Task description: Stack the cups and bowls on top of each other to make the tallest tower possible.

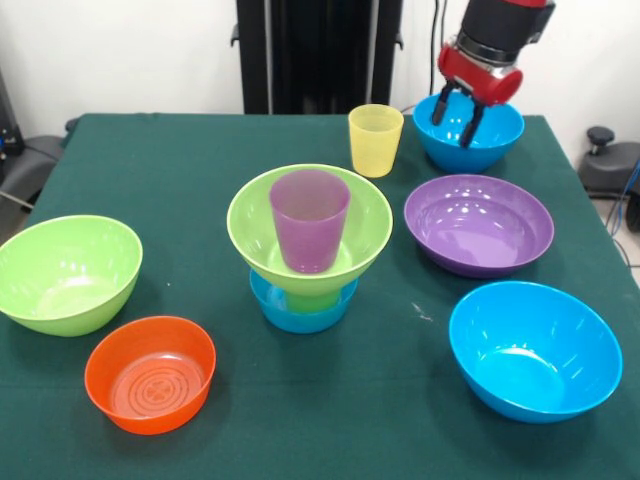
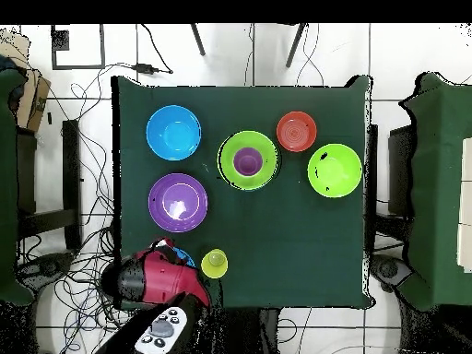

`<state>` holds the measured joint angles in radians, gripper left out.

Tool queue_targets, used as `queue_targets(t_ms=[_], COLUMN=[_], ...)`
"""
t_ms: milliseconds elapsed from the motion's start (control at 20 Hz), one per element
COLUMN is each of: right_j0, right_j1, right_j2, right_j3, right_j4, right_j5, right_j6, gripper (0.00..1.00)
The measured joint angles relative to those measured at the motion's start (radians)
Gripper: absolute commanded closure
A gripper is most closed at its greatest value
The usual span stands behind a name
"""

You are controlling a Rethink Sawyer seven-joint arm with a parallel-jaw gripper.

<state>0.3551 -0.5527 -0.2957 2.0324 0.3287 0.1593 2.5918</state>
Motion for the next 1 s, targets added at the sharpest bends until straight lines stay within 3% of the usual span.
queue_targets(t_ms=[400, 1000], right_j0=[-0.056, -0.062], right_j1=[0.000, -0.005], right_j2=[0.026, 0.054], right_j3=[0.026, 0.036], right_j4=[0.000, 0.039], right_j5=[-0.020, -0.041], right_j6=[0.000, 0.000], gripper=[0.00, 0.00])
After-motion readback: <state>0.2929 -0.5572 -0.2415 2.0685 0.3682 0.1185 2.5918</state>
